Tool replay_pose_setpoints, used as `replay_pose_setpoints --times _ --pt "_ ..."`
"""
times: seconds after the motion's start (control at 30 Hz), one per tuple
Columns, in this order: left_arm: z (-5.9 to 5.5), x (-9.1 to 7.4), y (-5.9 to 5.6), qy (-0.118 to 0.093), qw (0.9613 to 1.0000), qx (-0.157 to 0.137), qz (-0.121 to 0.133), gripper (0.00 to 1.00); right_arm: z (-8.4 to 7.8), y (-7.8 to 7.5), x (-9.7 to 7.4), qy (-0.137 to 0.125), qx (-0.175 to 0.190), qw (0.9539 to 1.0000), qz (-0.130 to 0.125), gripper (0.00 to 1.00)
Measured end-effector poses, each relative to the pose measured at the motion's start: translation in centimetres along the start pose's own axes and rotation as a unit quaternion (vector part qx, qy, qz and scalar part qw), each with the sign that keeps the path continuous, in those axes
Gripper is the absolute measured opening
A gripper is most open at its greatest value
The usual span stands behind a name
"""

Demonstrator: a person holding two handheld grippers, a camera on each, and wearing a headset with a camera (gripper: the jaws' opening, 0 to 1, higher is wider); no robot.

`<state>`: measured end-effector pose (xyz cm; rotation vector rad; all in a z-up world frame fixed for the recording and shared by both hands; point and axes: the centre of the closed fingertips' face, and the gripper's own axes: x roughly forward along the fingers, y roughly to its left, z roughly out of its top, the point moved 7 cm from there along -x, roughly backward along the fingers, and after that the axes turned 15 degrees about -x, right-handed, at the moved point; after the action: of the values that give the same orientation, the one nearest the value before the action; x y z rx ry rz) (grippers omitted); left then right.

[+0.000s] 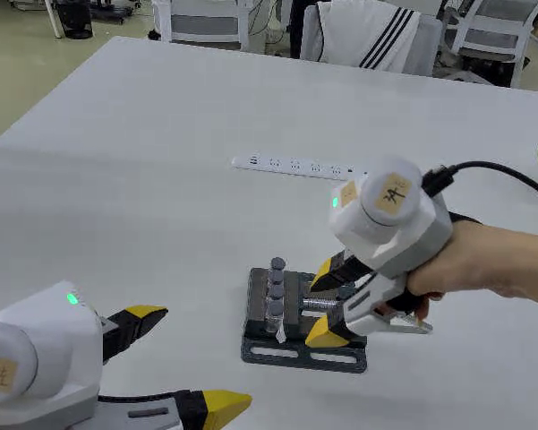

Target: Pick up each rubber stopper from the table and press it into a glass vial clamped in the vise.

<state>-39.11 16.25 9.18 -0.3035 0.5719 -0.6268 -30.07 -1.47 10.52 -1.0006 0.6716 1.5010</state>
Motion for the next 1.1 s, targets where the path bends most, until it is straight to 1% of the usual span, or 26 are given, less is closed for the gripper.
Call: replay_pose_setpoints --times 0.03,0.13,0.17,0.2,0.23,0.27,0.33,0.37,0.4,0.43,0.47,0.5,0.57,0.63,0.67,0.73,0.8,0.83,0.97,1.0,1.1 --pt "0.0 0.0 0.0 0.000 1.0000 0.001 0.000 0.81 -0.2 0.4 -0.2 -0.004 0.005 1.0000 -0.006 0.44" --pt "0.0 0.0 -0.1 0.002 1.0000 0.001 -0.001 0.82 -0.8 1.0 -0.6 -0.025 0.028 0.9988 -0.033 0.51" --pt "0.0 0.0 -0.1 0.002 1.0000 0.001 -0.001 0.82 -1.4 1.3 -0.8 -0.025 0.047 0.9976 -0.044 0.55" --pt "0.0 0.0 -0.1 0.003 1.0000 0.000 0.000 0.82 -1.7 1.6 -0.9 -0.025 0.054 0.9971 -0.048 0.62" --pt "-0.1 -0.1 -0.1 0.004 1.0000 0.001 0.000 0.82 -2.1 2.1 -1.0 -0.035 0.055 0.9964 -0.054 0.68" --pt "-0.1 -0.1 -0.1 0.005 1.0000 0.003 0.001 0.82 -2.5 2.3 -1.1 -0.036 0.066 0.9951 -0.063 0.72" --pt "-0.1 -0.2 -0.1 0.006 1.0000 0.002 0.002 0.82 -3.3 3.0 -1.3 -0.038 0.075 0.9939 -0.071 0.77" --pt "-0.1 -0.2 -0.1 0.006 1.0000 0.002 0.002 0.82 -3.6 3.3 -1.4 -0.043 0.084 0.9925 -0.078 0.79" --pt "-0.1 -0.4 -0.1 0.007 1.0000 0.003 0.003 0.82 -3.8 3.7 -1.5 -0.056 0.098 0.9899 -0.086 0.82" --pt "-0.1 -0.4 0.0 0.008 1.0000 0.004 0.004 0.82 -4.0 4.0 -1.6 -0.063 0.109 0.9880 -0.090 0.85" --pt "-0.1 -0.5 0.0 0.007 1.0000 0.004 0.006 0.82 -4.3 4.3 -1.6 -0.063 0.121 0.9862 -0.093 0.87" --pt "-0.1 -0.6 0.1 0.007 0.9999 0.002 0.007 0.82 -4.6 4.8 -1.8 -0.067 0.123 0.9854 -0.097 0.89" --pt "-0.1 -0.7 0.2 0.006 0.9999 0.002 0.011 0.82 -5.1 5.4 -1.7 -0.080 0.132 0.9826 -0.104 0.91" --pt "-0.1 -0.8 0.1 0.006 0.9999 0.004 0.014 0.82 -5.7 6.1 -1.7 -0.083 0.144 0.9801 -0.109 0.94" --pt "0.0 -0.9 0.1 0.004 0.9998 0.007 0.016 0.82 -5.8 6.4 -1.7 -0.094 0.148 0.9777 -0.115 0.94" --pt "-0.1 -1.0 0.3 0.004 0.9998 0.007 0.018 0.82 -6.0 6.7 -1.7 -0.107 0.157 0.9746 -0.119 0.97" --pt "-0.3 -1.1 0.4 0.005 0.9997 0.007 0.021 0.83 -6.3 7.3 -1.8 -0.108 0.166 0.9724 -0.123 0.98" --pt "-0.3 -1.1 0.3 0.007 0.9997 0.007 0.021 0.83 -6.5 7.3 -1.8 -0.113 0.167 0.9706 -0.131 0.99" --pt "-0.5 -1.1 0.3 0.012 0.9996 0.009 0.023 0.83 -6.7 8.0 -2.2 -0.128 0.181 0.9638 -0.148 0.99" --pt "-0.5 -1.2 0.2 0.013 0.9996 0.009 0.023 0.83 -6.7 8.2 -2.3 -0.133 0.188 0.9609 -0.154 0.99" --pt "-0.4 -1.4 -0.1 0.013 0.9996 0.009 0.025 0.82 -6.7 8.8 -2.7 -0.139 0.196 0.9571 -0.162 0.99"
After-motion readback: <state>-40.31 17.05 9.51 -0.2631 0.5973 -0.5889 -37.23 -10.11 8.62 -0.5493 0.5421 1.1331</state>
